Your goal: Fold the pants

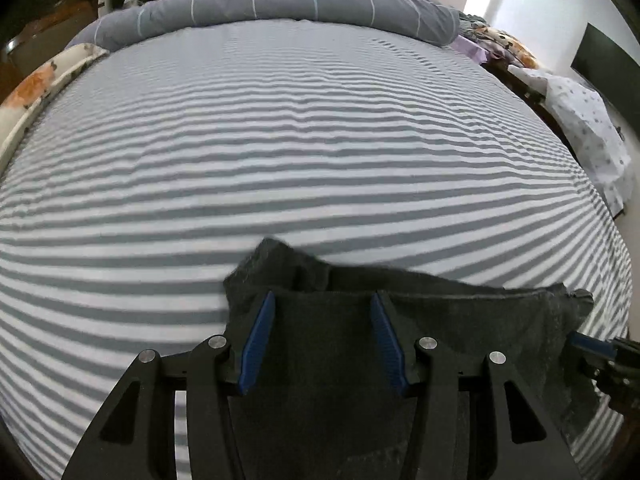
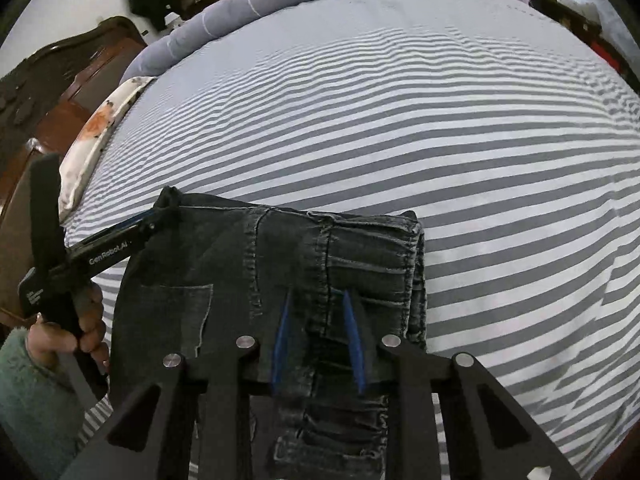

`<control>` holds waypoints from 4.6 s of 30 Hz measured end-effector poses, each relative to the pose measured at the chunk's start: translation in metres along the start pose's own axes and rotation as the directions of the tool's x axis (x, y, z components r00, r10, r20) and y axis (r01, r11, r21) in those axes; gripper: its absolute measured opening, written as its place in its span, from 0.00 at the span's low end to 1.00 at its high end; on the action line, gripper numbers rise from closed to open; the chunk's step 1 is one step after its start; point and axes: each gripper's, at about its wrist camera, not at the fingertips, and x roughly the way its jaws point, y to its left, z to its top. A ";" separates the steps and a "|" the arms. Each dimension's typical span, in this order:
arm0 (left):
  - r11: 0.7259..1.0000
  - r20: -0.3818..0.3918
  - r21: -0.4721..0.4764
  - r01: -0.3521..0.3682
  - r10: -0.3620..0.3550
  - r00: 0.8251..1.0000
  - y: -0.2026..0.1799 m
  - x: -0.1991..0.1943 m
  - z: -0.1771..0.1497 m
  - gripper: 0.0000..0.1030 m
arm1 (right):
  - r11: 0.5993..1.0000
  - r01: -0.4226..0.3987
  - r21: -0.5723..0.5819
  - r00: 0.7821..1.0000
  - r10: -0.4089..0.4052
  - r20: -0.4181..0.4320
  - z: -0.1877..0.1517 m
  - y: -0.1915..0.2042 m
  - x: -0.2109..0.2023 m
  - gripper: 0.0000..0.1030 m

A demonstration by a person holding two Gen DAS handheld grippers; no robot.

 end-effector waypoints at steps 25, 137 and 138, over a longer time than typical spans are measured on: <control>0.985 -0.059 0.174 0.003 0.007 0.998 -0.026 -0.088 -0.135 0.50 | 0.999 0.005 0.052 1.000 -0.004 -0.022 -0.076 -0.031 -0.038 0.49; 0.962 0.010 -0.089 -0.258 0.259 0.966 0.045 -0.128 -0.096 0.71 | 0.994 0.006 -0.110 0.995 0.004 0.095 0.016 0.047 -0.009 0.77; 0.960 0.016 -0.091 -0.266 0.269 0.963 0.042 -0.133 -0.098 0.74 | 0.991 0.024 -0.129 0.994 -0.010 0.111 0.013 0.053 -0.015 0.79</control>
